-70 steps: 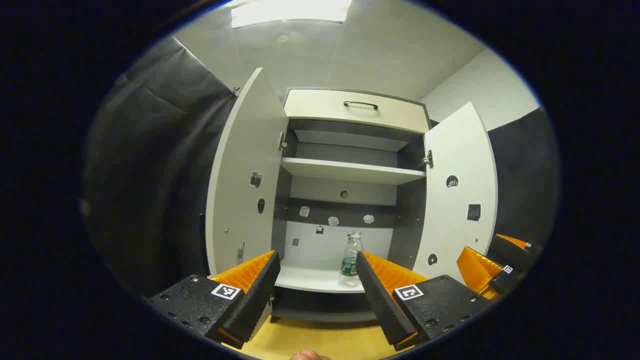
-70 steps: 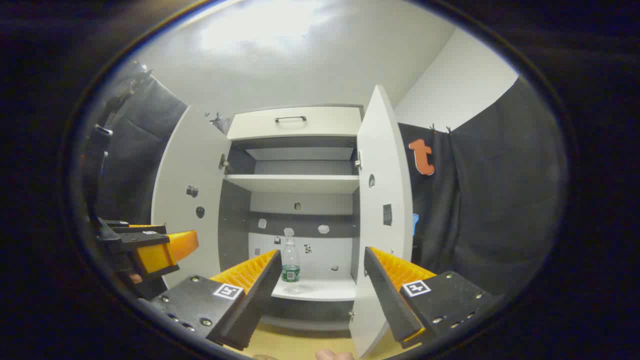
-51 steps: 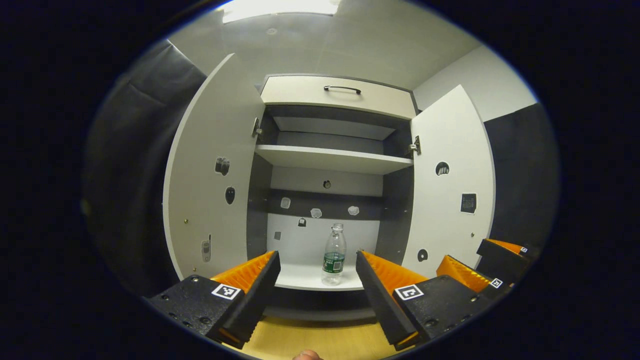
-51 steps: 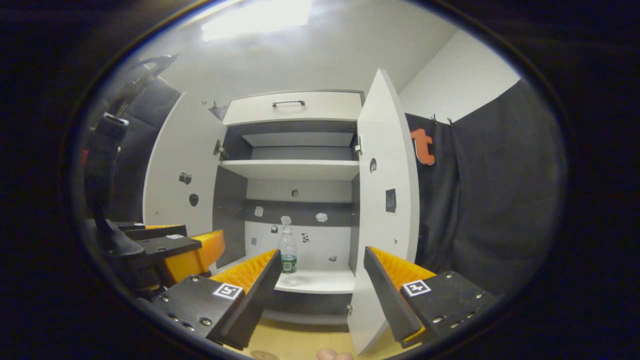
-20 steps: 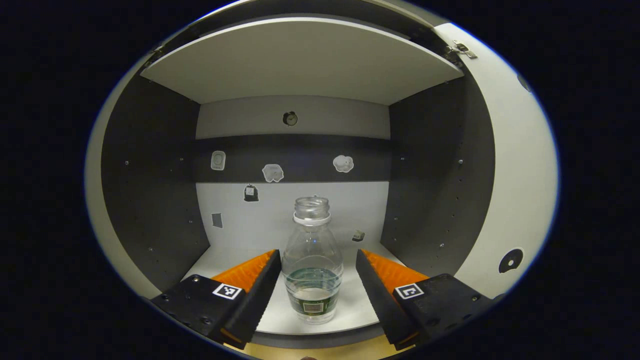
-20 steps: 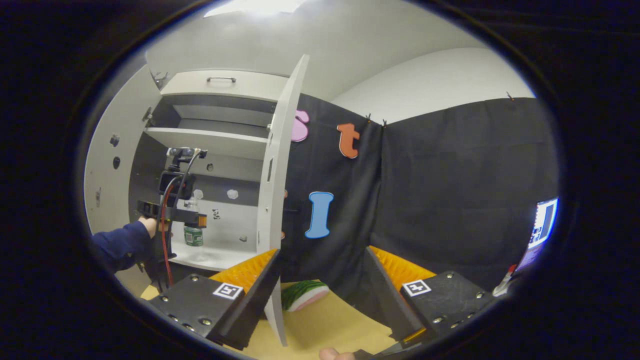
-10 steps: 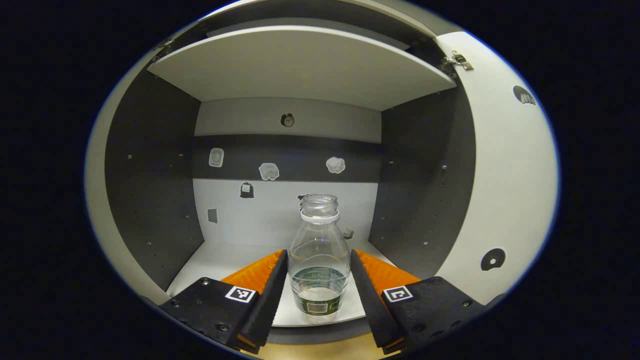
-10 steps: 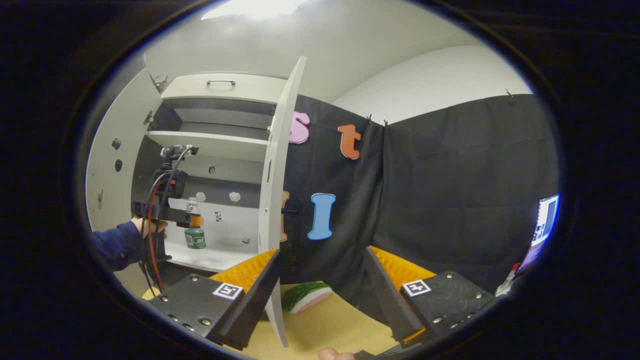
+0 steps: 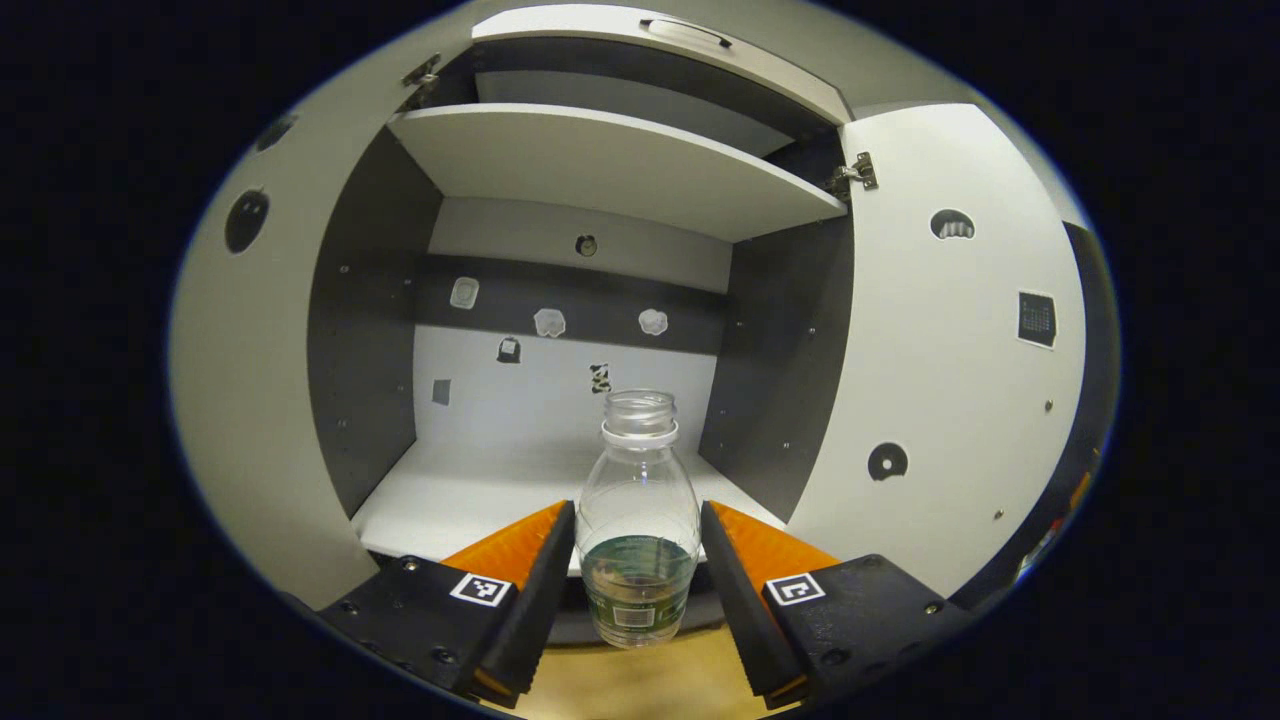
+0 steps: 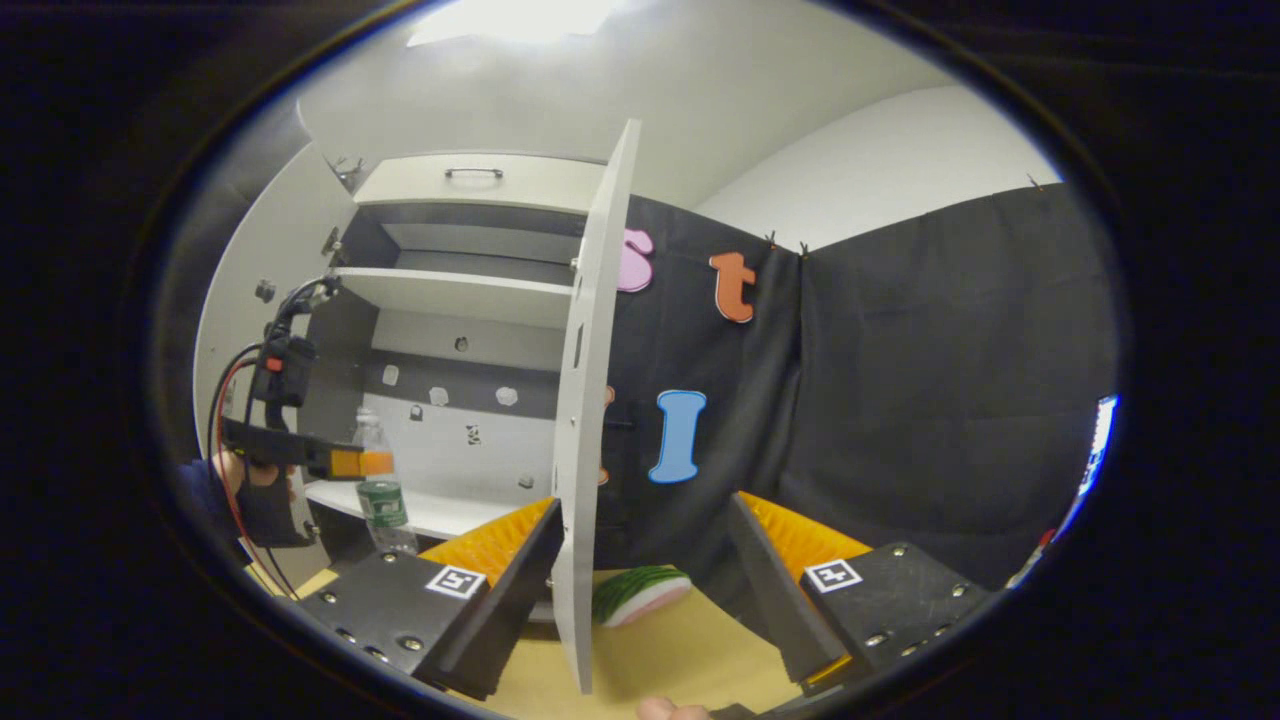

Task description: Grasp the bottle in the cabinet with the left hand and place it on the coaster, then close the right door with the right hand and the left door with the left hand.

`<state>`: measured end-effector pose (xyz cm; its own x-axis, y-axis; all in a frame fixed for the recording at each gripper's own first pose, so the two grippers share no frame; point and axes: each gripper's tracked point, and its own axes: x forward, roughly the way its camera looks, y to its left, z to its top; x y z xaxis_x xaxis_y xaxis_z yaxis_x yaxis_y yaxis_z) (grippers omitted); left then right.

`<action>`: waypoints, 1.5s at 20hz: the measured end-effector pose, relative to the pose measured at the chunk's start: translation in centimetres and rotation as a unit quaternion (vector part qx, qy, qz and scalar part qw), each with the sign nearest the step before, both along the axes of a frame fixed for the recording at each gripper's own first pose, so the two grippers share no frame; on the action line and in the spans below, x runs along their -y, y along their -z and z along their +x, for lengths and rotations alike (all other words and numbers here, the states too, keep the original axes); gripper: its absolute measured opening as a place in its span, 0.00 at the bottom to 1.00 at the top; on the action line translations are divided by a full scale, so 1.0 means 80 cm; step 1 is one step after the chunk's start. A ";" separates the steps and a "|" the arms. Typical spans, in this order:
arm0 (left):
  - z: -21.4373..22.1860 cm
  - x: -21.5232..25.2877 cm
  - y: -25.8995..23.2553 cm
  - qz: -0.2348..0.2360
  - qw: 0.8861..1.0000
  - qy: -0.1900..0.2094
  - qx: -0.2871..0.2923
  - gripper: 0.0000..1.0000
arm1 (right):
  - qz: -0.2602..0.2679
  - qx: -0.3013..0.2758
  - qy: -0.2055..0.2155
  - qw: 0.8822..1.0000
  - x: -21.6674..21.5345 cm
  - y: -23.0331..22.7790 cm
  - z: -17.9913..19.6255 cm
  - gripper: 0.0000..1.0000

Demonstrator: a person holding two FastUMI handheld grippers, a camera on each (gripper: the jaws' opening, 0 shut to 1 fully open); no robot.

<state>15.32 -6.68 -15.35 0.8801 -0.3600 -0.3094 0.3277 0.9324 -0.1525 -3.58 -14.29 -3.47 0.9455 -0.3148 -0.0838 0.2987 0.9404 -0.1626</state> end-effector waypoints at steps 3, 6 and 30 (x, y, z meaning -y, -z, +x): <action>-0.035 -0.022 0.041 -0.012 1.000 -0.004 -0.028 0.78 | -0.003 -0.004 -0.004 1.000 0.001 0.004 0.000 0.97; -0.063 -0.043 0.084 -0.010 0.998 -0.015 -0.055 0.78 | -0.004 -0.010 -0.006 1.000 0.002 0.006 0.001 1.00; -0.190 -0.089 0.336 0.037 0.979 -0.070 -0.186 0.79 | -0.035 -0.046 0.022 0.998 0.018 0.030 -0.014 0.97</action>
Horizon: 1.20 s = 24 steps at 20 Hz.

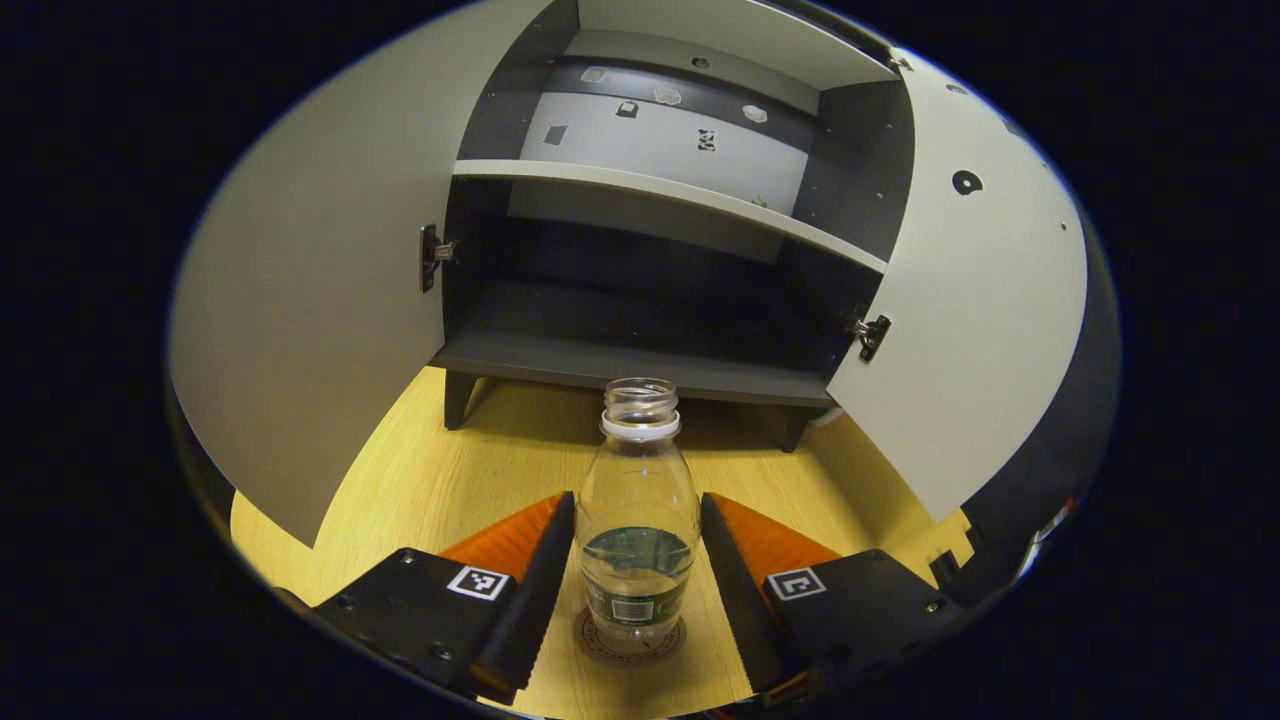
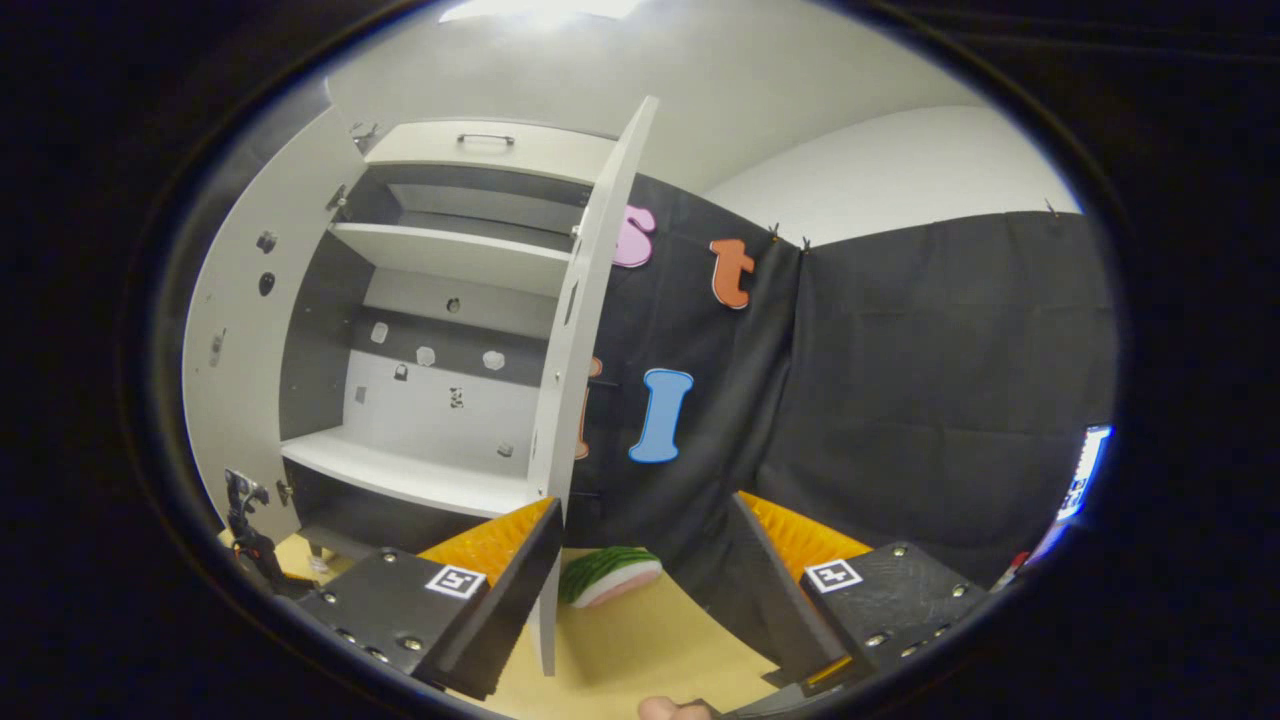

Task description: Grasp the bottle in the cabinet with the left hand and place it on the coaster, then close the right door with the right hand and the left door with the left hand.

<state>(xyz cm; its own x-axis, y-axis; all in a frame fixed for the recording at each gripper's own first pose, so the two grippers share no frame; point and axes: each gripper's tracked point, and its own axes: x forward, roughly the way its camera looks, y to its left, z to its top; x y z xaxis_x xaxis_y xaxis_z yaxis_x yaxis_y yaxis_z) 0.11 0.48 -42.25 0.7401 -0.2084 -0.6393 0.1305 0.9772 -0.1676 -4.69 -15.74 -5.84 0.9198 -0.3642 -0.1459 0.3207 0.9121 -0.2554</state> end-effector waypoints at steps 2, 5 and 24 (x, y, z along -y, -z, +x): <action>-0.007 0.000 -0.003 0.003 1.000 0.004 0.015 0.79 | 0.003 -0.004 0.001 1.000 0.001 0.006 -0.001 1.00; -0.017 0.001 -0.006 0.003 1.000 0.004 0.027 0.81 | 0.008 -0.009 0.003 1.000 0.003 0.013 -0.003 1.00; -0.067 0.025 -0.011 0.005 0.999 0.040 -0.016 0.83 | 0.050 -0.028 0.004 0.998 0.001 0.046 -0.004 1.00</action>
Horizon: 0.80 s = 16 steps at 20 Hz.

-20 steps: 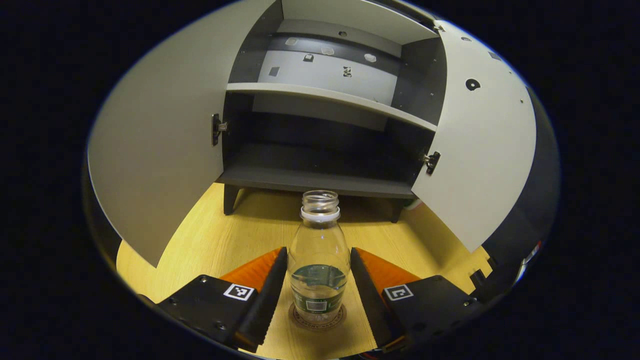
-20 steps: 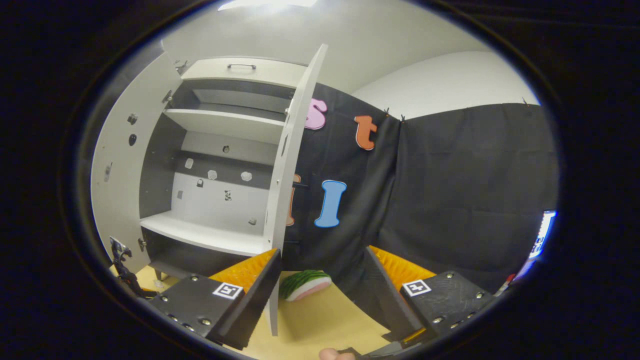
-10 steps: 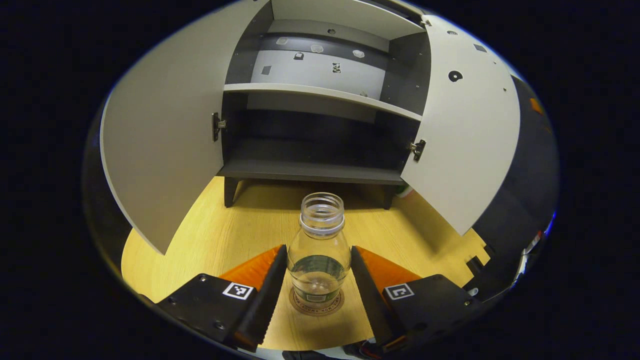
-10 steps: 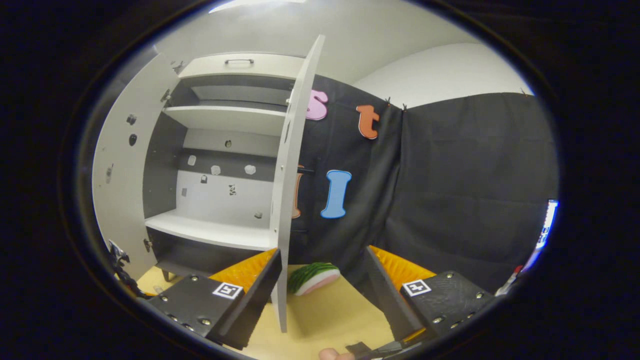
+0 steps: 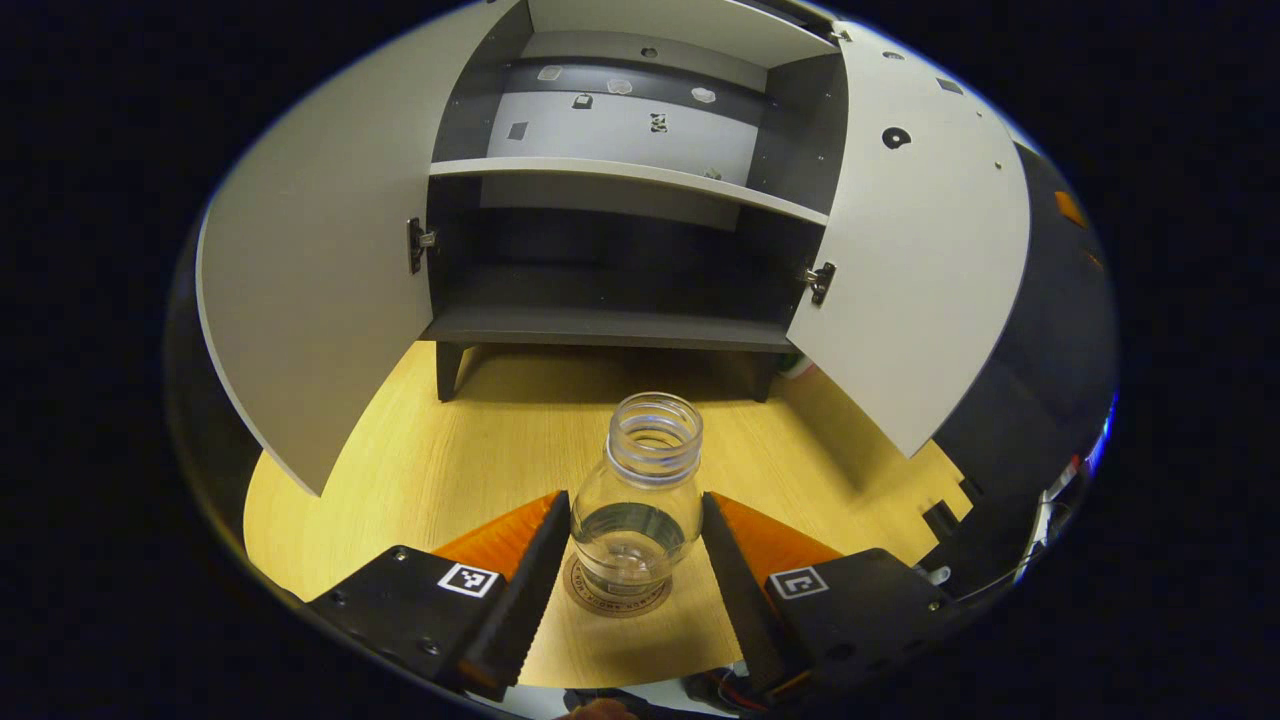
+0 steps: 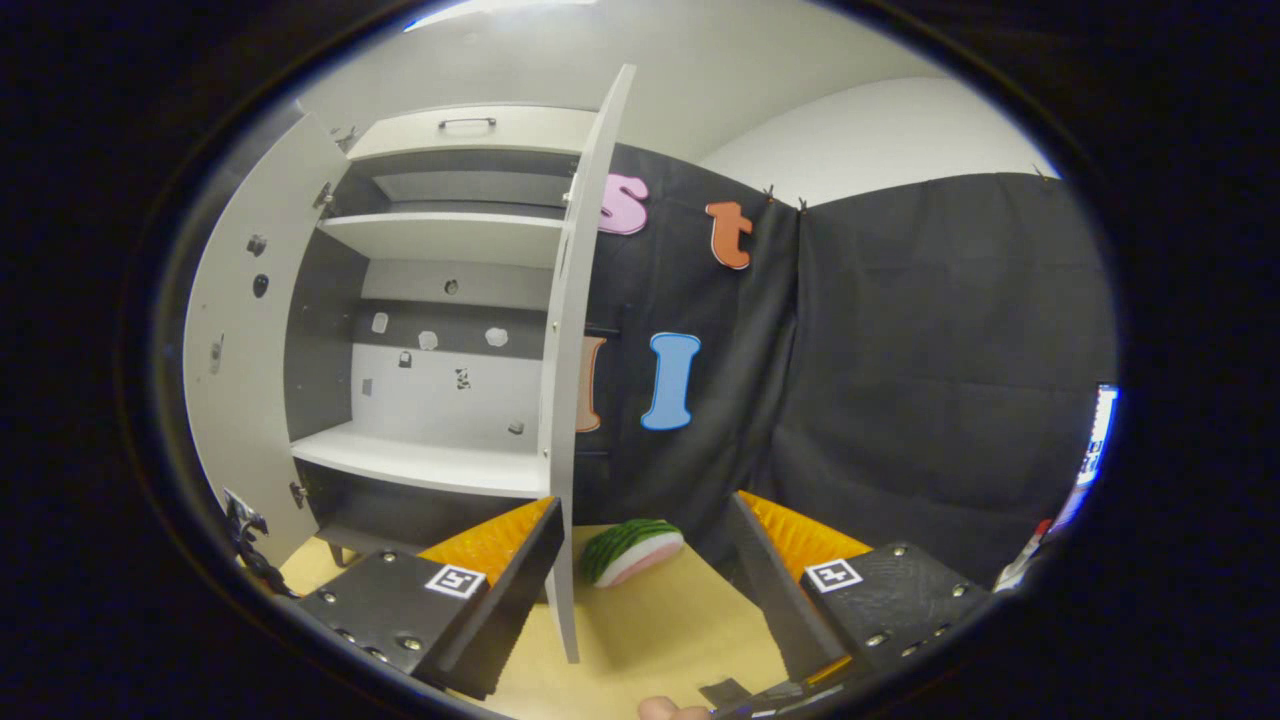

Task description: Grasp the bottle in the cabinet with the left hand and place it on the coaster, then close the right door with the right hand and the left door with the left hand.

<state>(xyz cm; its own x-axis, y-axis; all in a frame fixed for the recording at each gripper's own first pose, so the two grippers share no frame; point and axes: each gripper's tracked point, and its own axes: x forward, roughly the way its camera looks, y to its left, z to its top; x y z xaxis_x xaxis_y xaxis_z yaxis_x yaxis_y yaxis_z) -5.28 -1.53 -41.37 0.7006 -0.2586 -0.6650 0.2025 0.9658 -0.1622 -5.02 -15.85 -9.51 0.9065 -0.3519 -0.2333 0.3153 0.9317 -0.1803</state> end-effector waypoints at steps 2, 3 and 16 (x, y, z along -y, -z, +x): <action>0.002 0.001 -0.006 -0.001 1.000 -0.001 0.004 0.84 | 0.001 -0.003 -0.003 1.000 -0.001 0.002 0.000 1.00; 0.003 0.001 -0.009 0.001 1.000 0.001 0.009 0.84 | 0.001 -0.004 -0.004 1.000 -0.002 0.003 0.000 1.00; 0.021 0.008 -0.042 0.022 0.999 0.021 0.036 0.84 | 0.010 -0.010 -0.005 1.000 0.000 0.016 0.001 1.00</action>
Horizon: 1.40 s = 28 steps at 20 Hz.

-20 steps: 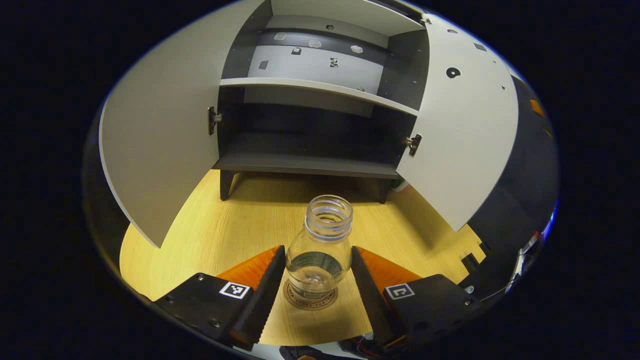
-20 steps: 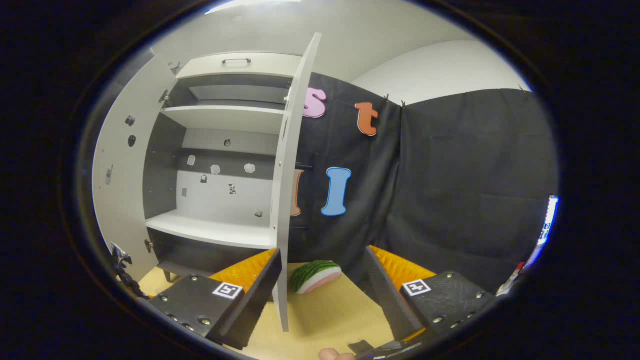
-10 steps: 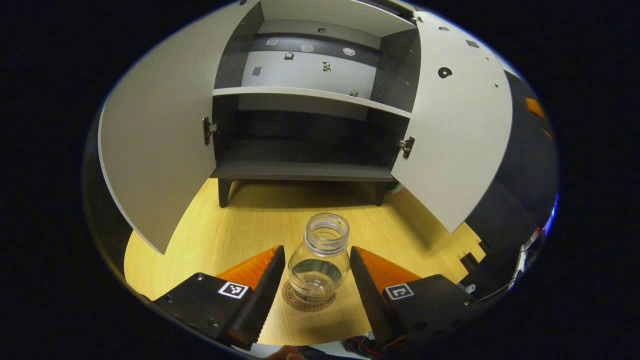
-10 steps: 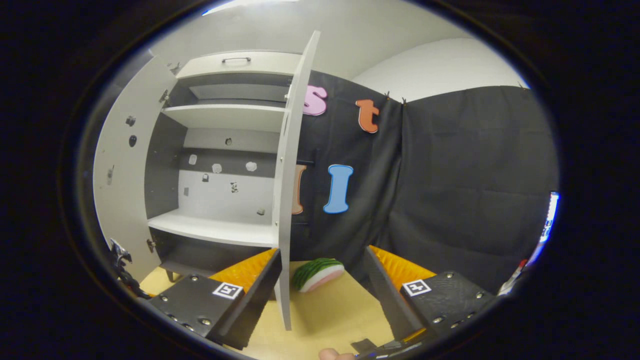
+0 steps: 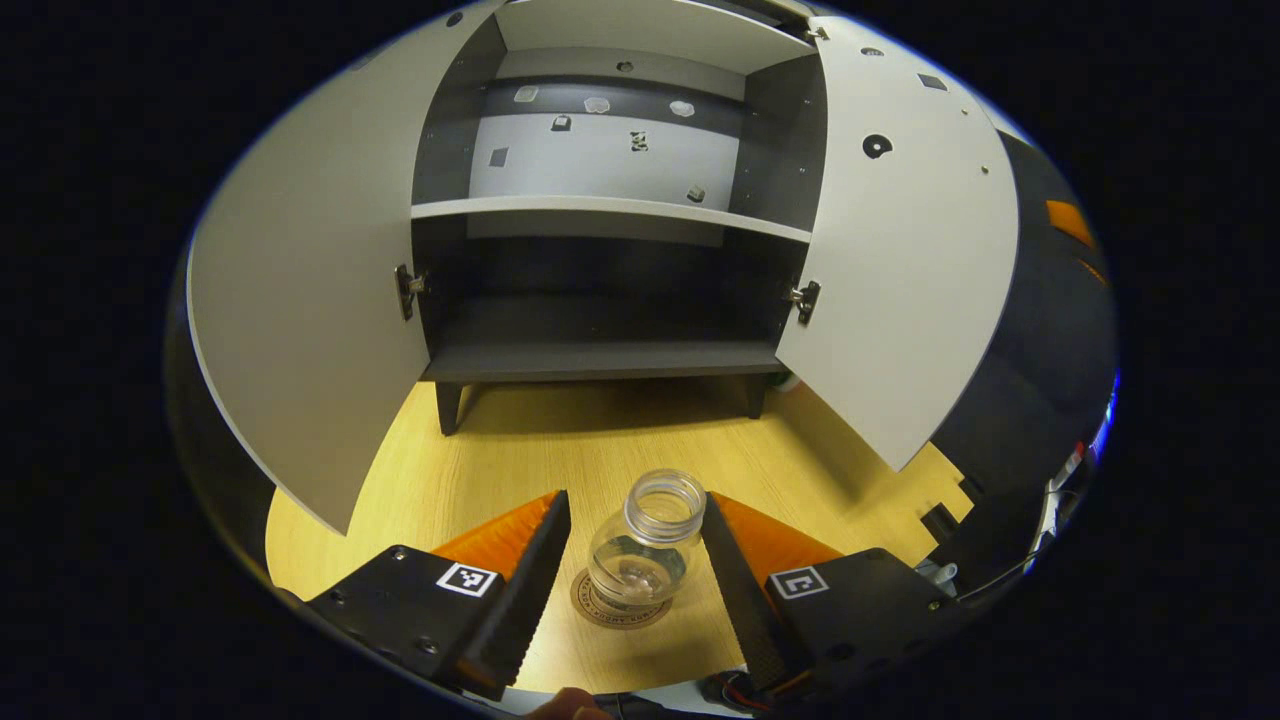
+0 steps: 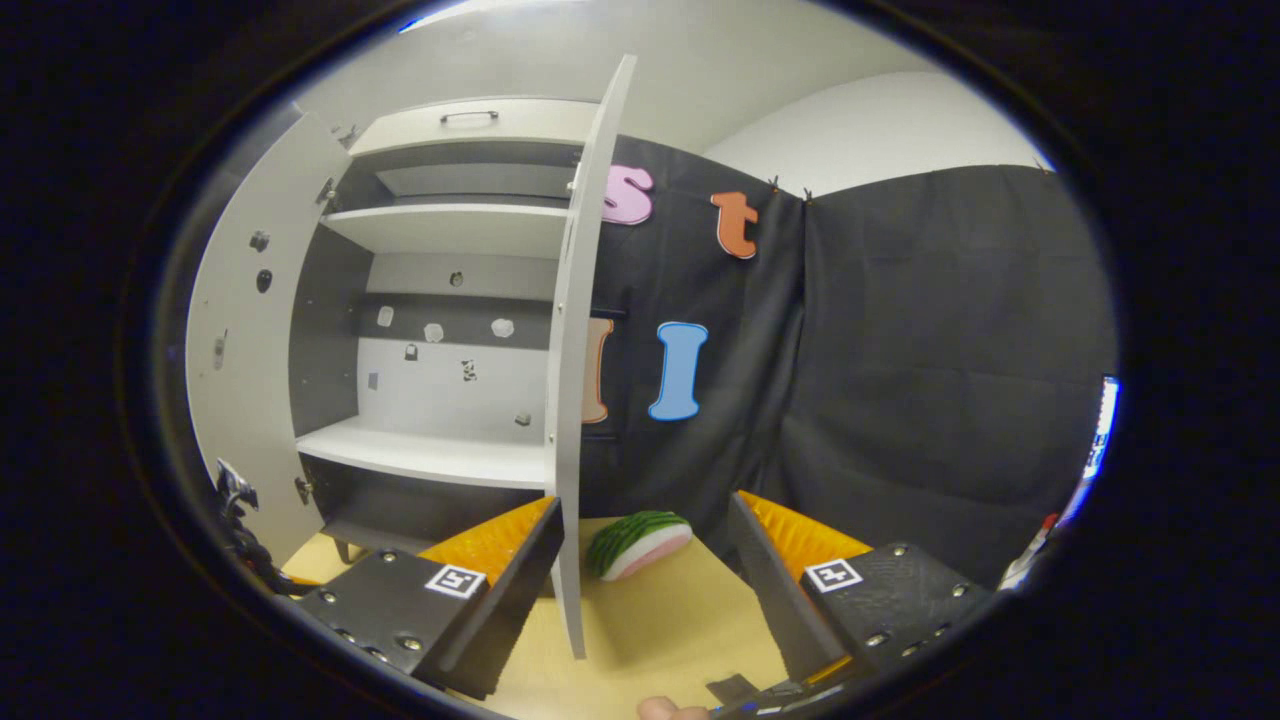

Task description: Grasp the bottle in the cabinet with the left hand and place it on the coaster, then close the right door with the right hand and the left door with the left hand.

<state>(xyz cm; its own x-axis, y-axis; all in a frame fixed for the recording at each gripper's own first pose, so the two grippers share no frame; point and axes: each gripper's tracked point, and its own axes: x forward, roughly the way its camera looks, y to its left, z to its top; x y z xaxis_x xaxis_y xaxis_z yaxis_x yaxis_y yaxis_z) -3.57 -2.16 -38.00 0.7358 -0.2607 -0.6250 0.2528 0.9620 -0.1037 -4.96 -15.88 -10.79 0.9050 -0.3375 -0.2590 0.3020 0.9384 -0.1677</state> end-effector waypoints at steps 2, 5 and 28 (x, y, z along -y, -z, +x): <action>0.005 0.004 -0.018 -0.002 1.000 0.002 0.015 0.84 | 0.001 -0.001 0.001 1.000 0.002 0.002 0.001 1.00; 0.013 0.008 -0.047 -0.002 0.999 0.005 0.038 0.84 | 0.005 0.000 0.001 1.000 0.003 0.003 0.003 1.00; 0.031 -0.125 -0.357 0.024 0.950 -0.177 0.257 0.97 | 0.019 0.059 -0.070 0.996 0.011 -0.042 0.090 0.98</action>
<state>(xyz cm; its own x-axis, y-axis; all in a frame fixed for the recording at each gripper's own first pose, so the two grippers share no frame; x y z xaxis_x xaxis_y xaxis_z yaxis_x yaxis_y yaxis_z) -1.09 7.84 -9.43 0.9832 0.0800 -0.1639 -0.0825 0.9965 -0.0088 2.21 -16.75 -7.40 0.9673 -0.1980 -0.1587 0.1834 0.9777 -0.1023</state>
